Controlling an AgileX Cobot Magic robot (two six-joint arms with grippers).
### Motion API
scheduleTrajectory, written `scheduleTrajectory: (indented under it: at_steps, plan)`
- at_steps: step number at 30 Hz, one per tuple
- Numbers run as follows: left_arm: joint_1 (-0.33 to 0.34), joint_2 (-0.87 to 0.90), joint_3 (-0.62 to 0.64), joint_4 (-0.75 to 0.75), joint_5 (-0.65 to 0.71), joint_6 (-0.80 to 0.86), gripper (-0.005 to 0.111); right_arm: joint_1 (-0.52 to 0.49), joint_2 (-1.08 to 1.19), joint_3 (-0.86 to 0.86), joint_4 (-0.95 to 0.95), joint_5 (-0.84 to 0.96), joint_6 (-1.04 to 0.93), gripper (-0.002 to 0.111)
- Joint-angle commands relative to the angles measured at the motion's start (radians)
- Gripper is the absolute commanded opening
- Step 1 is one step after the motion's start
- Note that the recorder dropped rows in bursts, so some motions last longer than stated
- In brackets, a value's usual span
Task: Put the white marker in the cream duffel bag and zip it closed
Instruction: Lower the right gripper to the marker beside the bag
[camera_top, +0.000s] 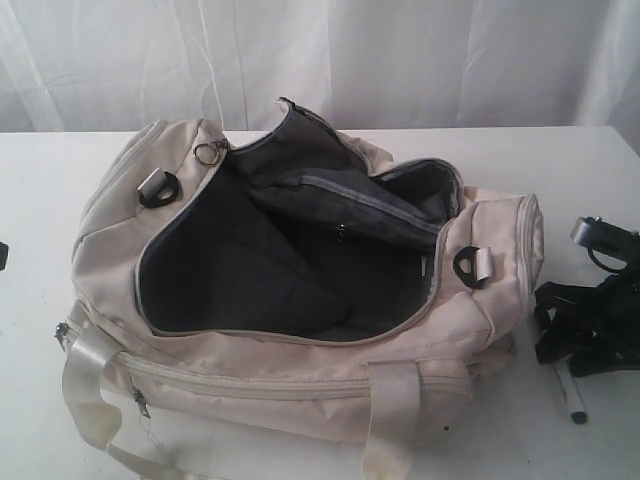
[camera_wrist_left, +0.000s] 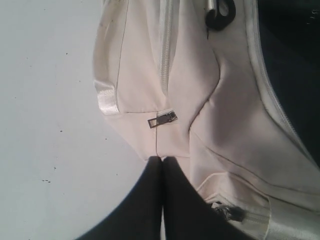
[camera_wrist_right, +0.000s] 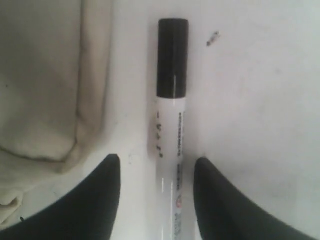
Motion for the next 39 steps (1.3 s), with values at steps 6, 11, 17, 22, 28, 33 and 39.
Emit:
scheduleTrajectory:
  at_steps: [6,11,17,22,28,33,39]
  plan:
    - [0.004,-0.008,0.007,-0.003,-0.006,-0.004,0.0,0.047,0.022,-0.086,-0.108,0.055,-0.008,0.04]
    - [0.004,-0.008,0.007,-0.003,-0.006,-0.002,0.0,0.058,-0.032,-0.277,-0.51,0.312,0.365,0.039]
    - [0.004,-0.008,0.007,-0.003,0.001,0.049,0.0,0.116,-0.24,-0.305,-0.614,0.215,0.524,0.032]
    - [0.004,-0.008,0.007,-0.003,0.001,0.049,0.0,0.12,-0.232,-0.203,-0.388,-0.267,0.538,0.032]
    - [0.004,-0.008,0.007,-0.003,0.007,0.049,0.0,0.12,-0.219,-0.203,-0.399,-0.38,0.411,0.032]
    - [0.004,-0.008,0.007,-0.003,0.017,0.049,0.0,0.139,-0.217,-0.199,-0.495,-0.214,0.496,0.032]
    - [0.004,-0.008,0.007,0.0,0.012,0.049,0.0,0.291,-0.215,-0.199,-0.826,0.026,0.75,0.032]
